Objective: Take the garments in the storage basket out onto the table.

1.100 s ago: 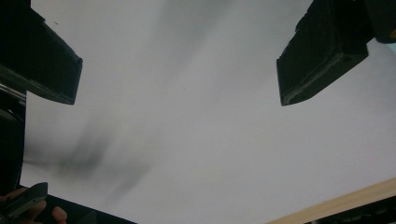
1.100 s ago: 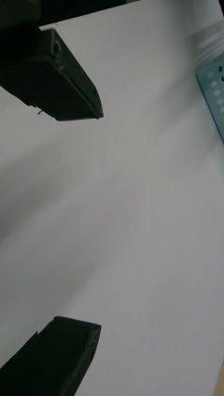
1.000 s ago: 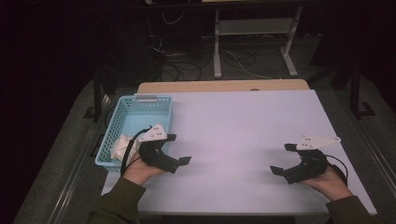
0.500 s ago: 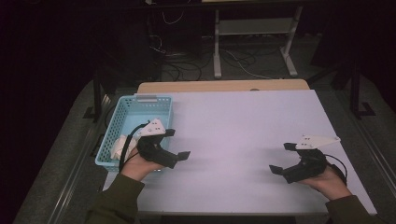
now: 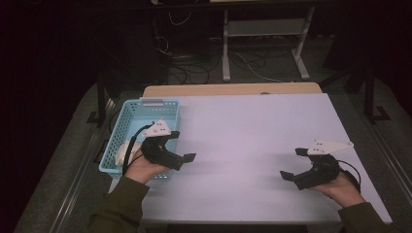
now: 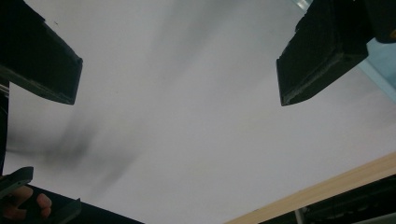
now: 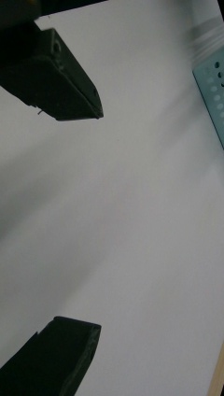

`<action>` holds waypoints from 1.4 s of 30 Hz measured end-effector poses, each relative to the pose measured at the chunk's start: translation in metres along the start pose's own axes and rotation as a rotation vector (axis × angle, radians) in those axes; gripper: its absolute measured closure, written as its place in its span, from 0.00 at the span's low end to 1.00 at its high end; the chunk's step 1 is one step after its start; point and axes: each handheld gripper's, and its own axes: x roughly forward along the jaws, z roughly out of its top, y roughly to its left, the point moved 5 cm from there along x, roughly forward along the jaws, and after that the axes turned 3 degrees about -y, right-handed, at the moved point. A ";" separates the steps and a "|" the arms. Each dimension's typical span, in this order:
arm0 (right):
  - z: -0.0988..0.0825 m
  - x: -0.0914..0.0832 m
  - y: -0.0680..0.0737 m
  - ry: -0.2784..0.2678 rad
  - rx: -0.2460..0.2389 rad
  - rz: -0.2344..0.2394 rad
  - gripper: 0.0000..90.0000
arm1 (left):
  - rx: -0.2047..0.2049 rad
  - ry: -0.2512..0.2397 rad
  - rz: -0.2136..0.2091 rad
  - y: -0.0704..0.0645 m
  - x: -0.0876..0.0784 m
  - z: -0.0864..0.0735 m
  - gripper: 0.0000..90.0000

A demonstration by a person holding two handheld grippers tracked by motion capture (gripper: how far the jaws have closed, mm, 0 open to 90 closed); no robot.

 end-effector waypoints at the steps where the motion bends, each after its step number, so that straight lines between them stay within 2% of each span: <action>1: 0.000 0.000 0.000 -0.002 -0.001 -0.001 0.00 | 0.001 0.000 0.003 0.001 0.000 0.000 0.00; 15: 0.001 0.001 0.000 -0.013 -0.022 -0.009 0.00 | -0.008 -0.001 0.020 0.011 -0.003 0.004 0.00; 35: 0.001 0.001 -0.001 -0.015 -0.012 -0.004 0.00 | -0.016 -0.017 0.031 0.028 -0.003 0.016 0.00; 42: 0.001 0.001 -0.002 -0.017 -0.009 -0.006 0.00 | -0.026 -0.038 0.040 0.037 -0.001 0.019 0.00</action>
